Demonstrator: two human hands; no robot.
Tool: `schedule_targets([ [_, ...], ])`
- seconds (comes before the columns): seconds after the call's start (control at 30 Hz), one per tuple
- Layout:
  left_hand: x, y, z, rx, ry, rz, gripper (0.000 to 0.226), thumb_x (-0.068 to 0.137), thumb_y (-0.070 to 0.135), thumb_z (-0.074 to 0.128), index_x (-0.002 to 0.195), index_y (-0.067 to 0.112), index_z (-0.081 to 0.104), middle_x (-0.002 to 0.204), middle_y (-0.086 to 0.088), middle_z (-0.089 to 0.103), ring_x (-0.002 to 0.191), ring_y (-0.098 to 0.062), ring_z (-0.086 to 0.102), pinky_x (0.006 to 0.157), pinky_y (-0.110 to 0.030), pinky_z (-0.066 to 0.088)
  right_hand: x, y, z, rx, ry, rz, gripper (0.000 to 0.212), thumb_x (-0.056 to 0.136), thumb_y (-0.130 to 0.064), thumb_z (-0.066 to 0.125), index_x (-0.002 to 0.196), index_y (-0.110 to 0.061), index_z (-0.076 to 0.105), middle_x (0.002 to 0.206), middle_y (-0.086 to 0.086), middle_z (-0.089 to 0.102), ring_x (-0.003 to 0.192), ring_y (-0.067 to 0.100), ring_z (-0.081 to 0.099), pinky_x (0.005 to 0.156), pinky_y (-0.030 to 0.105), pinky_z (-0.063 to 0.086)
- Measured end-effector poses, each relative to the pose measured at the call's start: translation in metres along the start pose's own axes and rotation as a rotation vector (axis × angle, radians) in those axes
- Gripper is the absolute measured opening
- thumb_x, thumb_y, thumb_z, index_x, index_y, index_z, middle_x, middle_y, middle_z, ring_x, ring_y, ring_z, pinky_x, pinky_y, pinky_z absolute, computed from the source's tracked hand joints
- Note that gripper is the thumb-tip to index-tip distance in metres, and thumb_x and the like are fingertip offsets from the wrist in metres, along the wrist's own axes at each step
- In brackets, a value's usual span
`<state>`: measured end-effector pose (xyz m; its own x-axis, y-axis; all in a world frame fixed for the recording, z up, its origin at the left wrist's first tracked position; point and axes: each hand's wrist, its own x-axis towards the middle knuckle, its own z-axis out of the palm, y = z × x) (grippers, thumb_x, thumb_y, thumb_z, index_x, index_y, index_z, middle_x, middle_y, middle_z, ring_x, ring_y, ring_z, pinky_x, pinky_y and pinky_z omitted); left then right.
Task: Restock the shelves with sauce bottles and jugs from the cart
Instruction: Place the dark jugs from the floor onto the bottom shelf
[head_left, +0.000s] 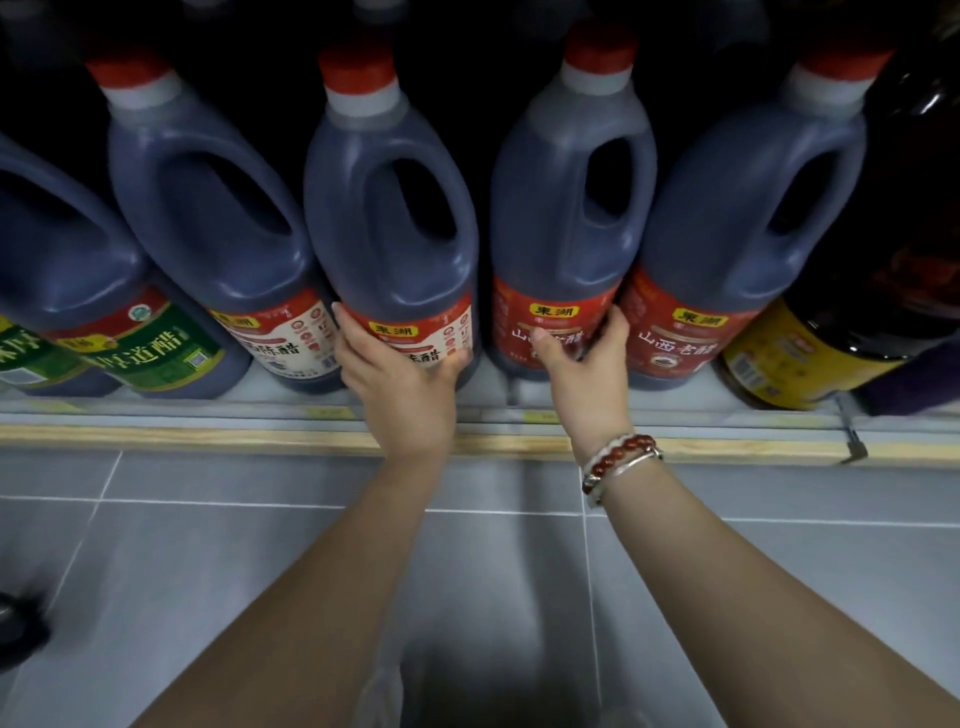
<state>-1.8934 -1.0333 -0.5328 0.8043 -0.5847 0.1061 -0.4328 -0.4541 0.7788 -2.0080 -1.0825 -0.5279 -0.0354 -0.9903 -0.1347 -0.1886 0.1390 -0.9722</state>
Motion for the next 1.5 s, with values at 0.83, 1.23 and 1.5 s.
schedule_targets([
  [0.83, -0.020, 0.067, 0.004, 0.002, -0.107, 0.577, 0.090, 0.079, 0.019, 0.066, 0.149, 0.012, 0.010, 0.156, -0.009, 0.022, 0.133, -0.025, 0.023, 0.113, -0.043, 0.030, 0.071, -0.146, -0.025, -0.479, -0.220, -0.361, 0.023, 0.081, 0.005, 0.052, 0.099, -0.005, 0.062, 0.086, 0.012, 0.065, 0.081, 0.014, 0.064, 0.063, 0.016, 0.048],
  [1.23, -0.023, 0.054, 0.006, 0.126, 0.063, 0.671, 0.100, 0.066, 0.049, 0.076, 0.142, 0.018, 0.018, 0.143, -0.016, 0.038, 0.129, -0.028, 0.030, 0.104, -0.049, 0.029, 0.060, -0.145, -0.042, -0.351, -0.440, -0.302, 0.034, 0.074, 0.015, 0.048, 0.095, -0.010, 0.055, 0.066, -0.002, 0.053, 0.051, -0.002, 0.051, 0.049, 0.009, 0.039],
  [1.5, -0.023, 0.056, 0.011, 0.250, 0.052, 0.652, 0.118, 0.054, 0.051, 0.082, 0.143, 0.014, 0.013, 0.144, -0.023, 0.038, 0.130, -0.037, 0.040, 0.105, -0.052, 0.031, 0.042, -0.094, -0.129, -0.171, 0.449, -0.666, 0.044, 0.061, -0.002, 0.048, 0.094, -0.031, 0.046, 0.105, 0.018, 0.054, 0.099, 0.031, 0.056, 0.091, 0.043, 0.047],
])
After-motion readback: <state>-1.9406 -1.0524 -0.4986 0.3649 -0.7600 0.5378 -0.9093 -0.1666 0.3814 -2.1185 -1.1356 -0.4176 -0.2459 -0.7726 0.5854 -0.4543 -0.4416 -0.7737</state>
